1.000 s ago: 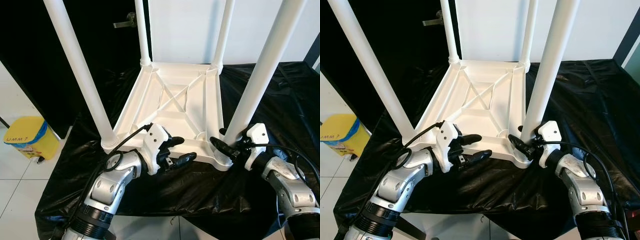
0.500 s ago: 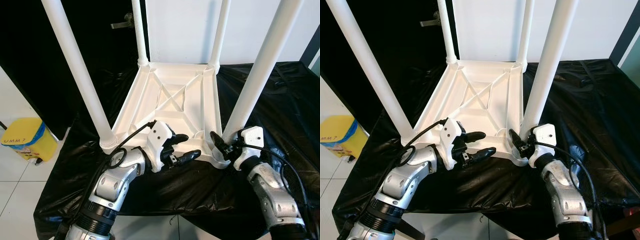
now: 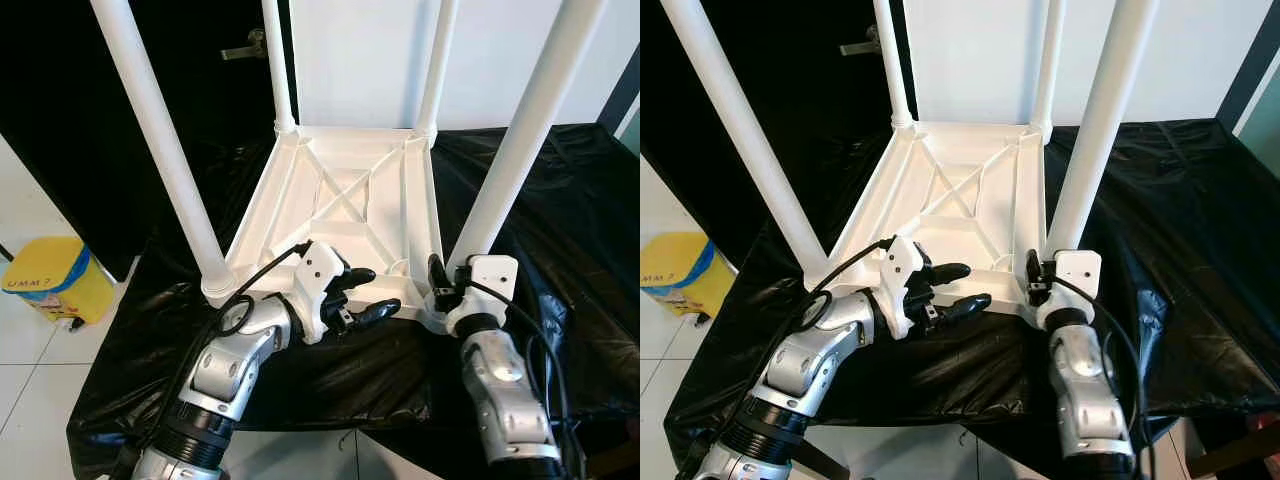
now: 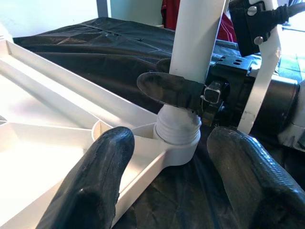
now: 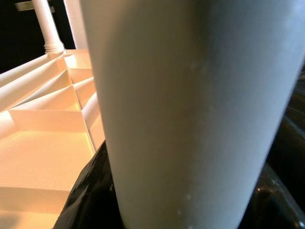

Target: Building children table

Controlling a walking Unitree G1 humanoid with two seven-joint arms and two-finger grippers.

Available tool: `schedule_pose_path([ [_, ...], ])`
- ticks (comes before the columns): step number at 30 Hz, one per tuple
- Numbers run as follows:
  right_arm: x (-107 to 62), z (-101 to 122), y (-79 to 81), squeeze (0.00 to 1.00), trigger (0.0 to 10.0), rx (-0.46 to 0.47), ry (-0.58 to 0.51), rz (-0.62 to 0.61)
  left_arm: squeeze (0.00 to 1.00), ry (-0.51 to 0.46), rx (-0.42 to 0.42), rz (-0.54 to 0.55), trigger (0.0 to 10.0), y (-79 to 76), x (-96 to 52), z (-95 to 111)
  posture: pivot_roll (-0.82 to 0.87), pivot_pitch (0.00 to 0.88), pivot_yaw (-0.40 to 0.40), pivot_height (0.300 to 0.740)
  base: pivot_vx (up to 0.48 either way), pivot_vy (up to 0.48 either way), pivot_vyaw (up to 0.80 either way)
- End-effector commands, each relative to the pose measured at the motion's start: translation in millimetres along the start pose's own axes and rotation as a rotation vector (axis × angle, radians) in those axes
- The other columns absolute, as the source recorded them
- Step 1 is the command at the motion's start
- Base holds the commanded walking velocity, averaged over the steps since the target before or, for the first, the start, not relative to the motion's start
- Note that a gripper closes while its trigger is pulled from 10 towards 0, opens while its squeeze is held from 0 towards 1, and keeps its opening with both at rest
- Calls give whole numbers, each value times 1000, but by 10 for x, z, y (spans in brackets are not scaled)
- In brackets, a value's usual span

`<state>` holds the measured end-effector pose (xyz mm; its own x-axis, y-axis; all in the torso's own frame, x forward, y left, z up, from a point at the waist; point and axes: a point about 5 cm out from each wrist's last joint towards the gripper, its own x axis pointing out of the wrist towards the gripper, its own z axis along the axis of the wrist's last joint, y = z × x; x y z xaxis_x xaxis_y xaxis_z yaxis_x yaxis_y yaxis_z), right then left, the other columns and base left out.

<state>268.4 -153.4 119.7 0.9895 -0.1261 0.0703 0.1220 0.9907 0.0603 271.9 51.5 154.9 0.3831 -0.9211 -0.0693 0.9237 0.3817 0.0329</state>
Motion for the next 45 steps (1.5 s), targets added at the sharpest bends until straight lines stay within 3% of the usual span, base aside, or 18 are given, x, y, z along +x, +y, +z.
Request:
schedule_pose_path([
  [1,-46,-149,17,0,10000,32,86,-34,0,1,0,46,10000,24,28,-7,-178,0,53,740,0,0,0],
  [14,-3,-75,-27,0,10000,-8,44,11,0,-7,0,51,10000,29,31,-3,-173,0,41,740,0,0,0],
  [15,-2,-68,-32,63,10000,-9,40,14,0,-8,0,51,10000,27,30,-3,-173,0,41,740,0,0,0],
  [16,-2,-68,-32,63,10000,-9,40,14,0,-8,0,51,10000,27,30,-3,-173,0,41,740,0,0,0],
  [17,-3,-62,-40,682,10000,-7,36,19,0,-8,0,51,10000,25,27,-5,-172,0,41,740,0,0,0],
  [18,-9,-44,-49,1000,10000,0,22,43,0,-7,-1,51,10000,26,21,-10,-175,0,41,740,0,0,0],
  [31,-104,49,-283,1000,10000,-13,-28,296,0,-11,0,45,10000,14,29,-8,-178,0,38,740,0,0,0],
  [32,-99,58,-333,416,10000,-26,-22,347,0,-9,-1,42,10000,7,25,-15,-179,0,41,740,0,0,0],
  [33,-99,58,-333,416,10000,-26,-22,347,0,-9,-1,42,10000,7,25,-15,-179,0,41,740,0,0,0],
  [34,-97,65,-367,0,10000,-32,-4,419,0,-7,-3,36,10000,-5,21,-22,-180,0,42,740,0,0,0],
  [45,-11,65,-482,0,10000,-140,77,667,0,0,-15,13,10000,-68,14,-45,-174,0,44,740,0,0,0],
])
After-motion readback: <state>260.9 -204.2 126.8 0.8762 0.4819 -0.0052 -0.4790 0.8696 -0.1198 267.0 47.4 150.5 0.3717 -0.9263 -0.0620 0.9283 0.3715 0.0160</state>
